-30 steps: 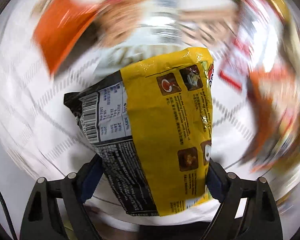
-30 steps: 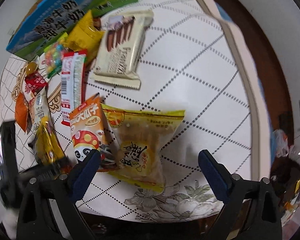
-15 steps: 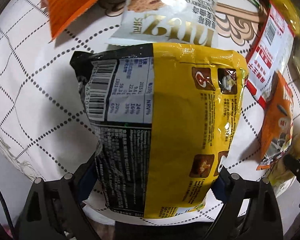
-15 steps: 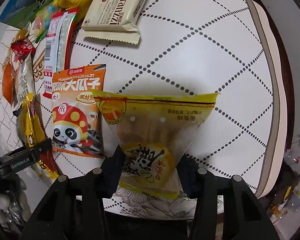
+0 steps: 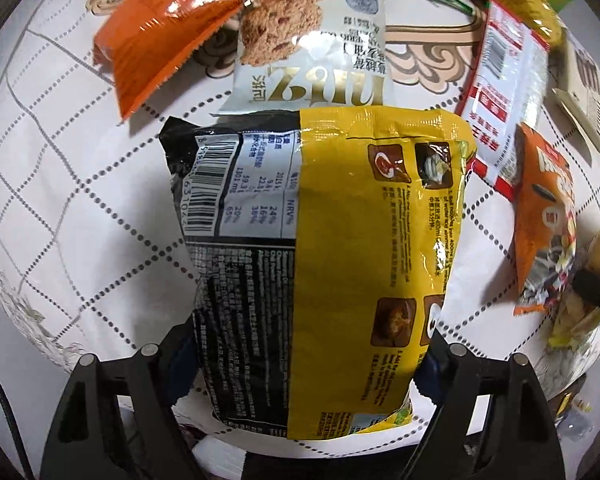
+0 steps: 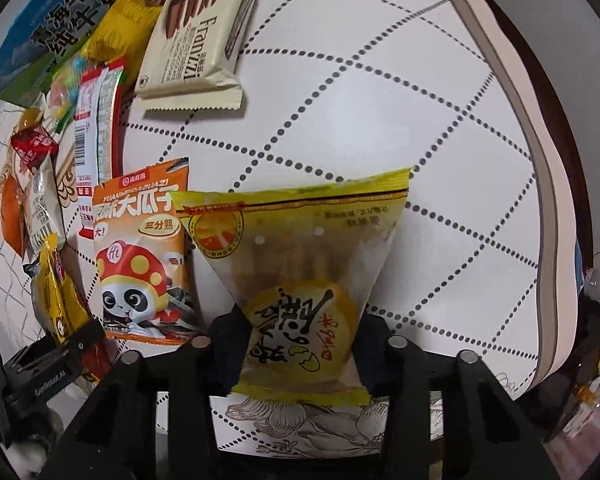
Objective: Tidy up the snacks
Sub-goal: 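Carry both bags into the cardboard box and open both tools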
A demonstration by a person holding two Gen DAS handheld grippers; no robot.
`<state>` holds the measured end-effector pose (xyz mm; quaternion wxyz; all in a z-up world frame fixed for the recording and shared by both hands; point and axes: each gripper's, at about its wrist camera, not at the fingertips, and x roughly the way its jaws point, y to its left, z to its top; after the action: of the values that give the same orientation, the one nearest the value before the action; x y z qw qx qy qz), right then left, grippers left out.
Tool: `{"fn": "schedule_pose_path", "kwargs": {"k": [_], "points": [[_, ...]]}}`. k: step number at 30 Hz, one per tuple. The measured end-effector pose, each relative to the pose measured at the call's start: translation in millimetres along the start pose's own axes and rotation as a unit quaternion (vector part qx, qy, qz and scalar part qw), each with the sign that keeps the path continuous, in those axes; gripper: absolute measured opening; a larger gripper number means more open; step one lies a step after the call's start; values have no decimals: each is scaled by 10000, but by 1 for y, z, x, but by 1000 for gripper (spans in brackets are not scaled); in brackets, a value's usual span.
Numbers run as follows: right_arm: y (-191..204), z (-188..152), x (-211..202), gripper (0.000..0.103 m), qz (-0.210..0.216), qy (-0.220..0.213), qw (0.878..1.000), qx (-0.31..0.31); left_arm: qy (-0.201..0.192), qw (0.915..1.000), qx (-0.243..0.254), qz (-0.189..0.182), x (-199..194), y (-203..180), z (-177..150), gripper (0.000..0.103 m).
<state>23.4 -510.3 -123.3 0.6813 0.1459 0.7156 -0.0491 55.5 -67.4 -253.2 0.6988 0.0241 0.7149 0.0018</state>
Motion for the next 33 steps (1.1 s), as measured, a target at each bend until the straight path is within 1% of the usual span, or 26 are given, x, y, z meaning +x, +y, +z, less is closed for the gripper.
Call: {"fn": "schedule_pose_path", "kwargs": {"k": [1, 2, 6, 7, 10, 14, 16, 18, 20, 21, 23, 25, 27, 28, 29, 30, 33], "points": [[-1, -6, -1, 42, 13, -25, 10000, 0, -23, 10000, 31, -17, 0, 13, -2, 85], [-1, -7, -2, 41, 25, -48, 10000, 4, -45, 10000, 64, -42, -7, 19, -10, 85], [3, -17, -16, 40, 157, -182, 9997, 34, -128, 9997, 164, -130, -30, 28, -31, 85], [5, -20, -20, 40, 194, -234, 9995, 39, -160, 9995, 180, -183, -42, 32, -39, 85], [11, -28, -37, 40, 366, -390, 9985, 82, -310, 9988, 286, -260, -71, 42, -49, 85], [31, -29, -72, 39, 701, -646, 9954, 74, -611, 9954, 481, -555, -123, 47, -46, 85], [50, -26, -101, 39, 864, -826, 9928, -15, -835, 9917, 588, -778, -157, 45, -35, 85], [63, -11, -129, 39, 1085, -1003, 9889, -120, -1017, 9880, 657, -964, -190, 42, -20, 85], [83, 6, -151, 39, 1212, -1179, 9853, -231, -1153, 9833, 638, -1257, -222, 40, 4, 85], [91, 23, -168, 39, 1274, -1343, 9822, -334, -1224, 9808, 629, -1386, -239, 38, 20, 85], [105, 54, -190, 39, 1312, -1554, 9779, -492, -1330, 9774, 583, -1537, -256, 30, 56, 85], [119, 91, -204, 39, 1307, -1713, 9743, -654, -1427, 9752, 537, -1607, -273, 23, 96, 85], [131, 130, -213, 39, 1217, -1838, 9722, -784, -1511, 9753, 444, -1547, -284, 17, 139, 85], [139, 151, -214, 39, 1195, -1835, 9720, -847, -1508, 9760, 389, -1519, -287, 15, 163, 85], [145, 172, -215, 39, 1179, -1825, 9721, -888, -1478, 9769, 319, -1508, -274, 5, 193, 85], [152, 198, -214, 39, 1129, -1816, 9723, -939, -1427, 9779, 249, -1510, -273, 3, 214, 85], [167, 255, -203, 39, 957, -1754, 9740, -1071, -1202, 9823, 115, -1434, -259, -3, 274, 85]]}}
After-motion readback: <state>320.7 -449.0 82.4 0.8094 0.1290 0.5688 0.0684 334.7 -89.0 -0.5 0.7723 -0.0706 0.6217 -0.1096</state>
